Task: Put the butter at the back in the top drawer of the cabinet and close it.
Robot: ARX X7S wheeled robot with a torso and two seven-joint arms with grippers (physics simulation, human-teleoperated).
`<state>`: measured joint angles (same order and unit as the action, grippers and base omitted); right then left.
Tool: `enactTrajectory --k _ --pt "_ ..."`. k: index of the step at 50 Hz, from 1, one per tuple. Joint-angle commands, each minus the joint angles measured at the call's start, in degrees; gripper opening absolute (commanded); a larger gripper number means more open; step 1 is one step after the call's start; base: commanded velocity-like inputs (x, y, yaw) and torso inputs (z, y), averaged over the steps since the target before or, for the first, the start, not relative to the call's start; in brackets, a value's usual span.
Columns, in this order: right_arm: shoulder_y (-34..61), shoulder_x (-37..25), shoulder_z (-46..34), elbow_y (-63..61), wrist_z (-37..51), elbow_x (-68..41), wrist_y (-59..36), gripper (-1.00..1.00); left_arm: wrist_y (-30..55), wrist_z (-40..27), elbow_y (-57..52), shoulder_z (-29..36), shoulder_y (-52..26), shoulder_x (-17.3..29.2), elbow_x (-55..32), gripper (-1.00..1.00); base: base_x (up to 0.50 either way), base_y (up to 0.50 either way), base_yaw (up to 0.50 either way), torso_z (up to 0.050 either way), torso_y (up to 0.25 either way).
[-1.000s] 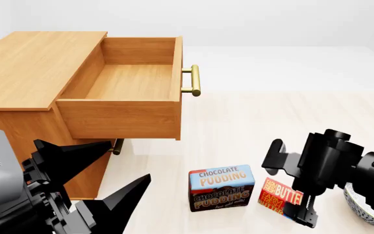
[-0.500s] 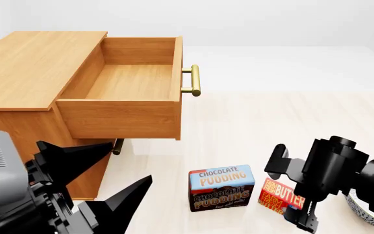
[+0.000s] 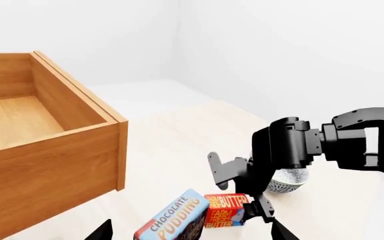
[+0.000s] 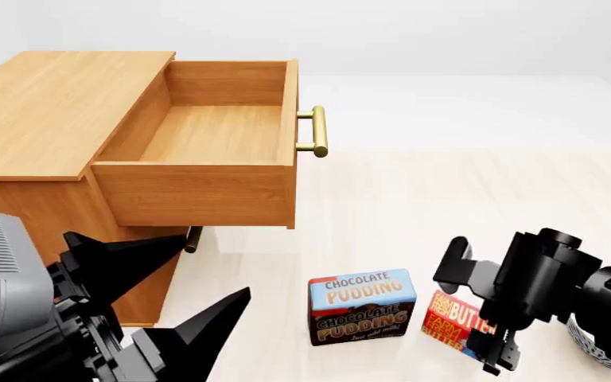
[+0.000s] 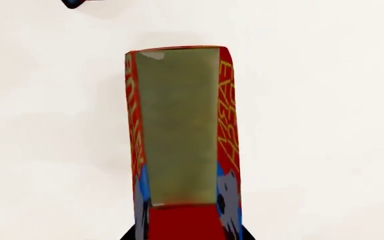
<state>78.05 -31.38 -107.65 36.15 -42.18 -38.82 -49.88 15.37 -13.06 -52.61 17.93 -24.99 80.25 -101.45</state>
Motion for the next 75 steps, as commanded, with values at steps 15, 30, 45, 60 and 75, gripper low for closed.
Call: enactTrajectory --k 15,30,45,60,75 --pt "-0.24 -0.91 1.70 -0.79 1.11 -1.34 -0.03 -1.00 0.80 0.19 0.30 -0.46 0.06 -0.49 -0.46 1.00 0.00 0.00 0.00 0.000 0.000" --pt "5.33 -9.22 4.05 -14.25 6.48 -4.39 -6.58 -1.00 -0.51 0.82 -0.20 -1.89 1.22 1.59 -0.84 1.00 0.00 0.00 0.00 0.000 0.000" --pt "16.15 -18.44 6.42 -31.42 11.43 -7.24 -16.91 -1.00 15.37 1.81 4.10 -2.22 -16.54 -0.80 -8.95 1.00 0.00 0.00 0.00 0.000 0.000" --pt "33.87 -25.58 8.39 -52.31 10.79 -10.15 -30.68 -1.00 43.78 -0.31 18.33 8.21 -48.79 -13.13 -18.59 1.00 0.00 0.00 0.00 0.000 0.001" --pt "40.87 -20.12 9.44 -59.81 9.92 -13.65 -37.87 -1.00 63.23 10.06 32.17 15.03 -66.11 -24.88 -9.40 1.00 0.00 0.00 0.00 0.000 0.001"
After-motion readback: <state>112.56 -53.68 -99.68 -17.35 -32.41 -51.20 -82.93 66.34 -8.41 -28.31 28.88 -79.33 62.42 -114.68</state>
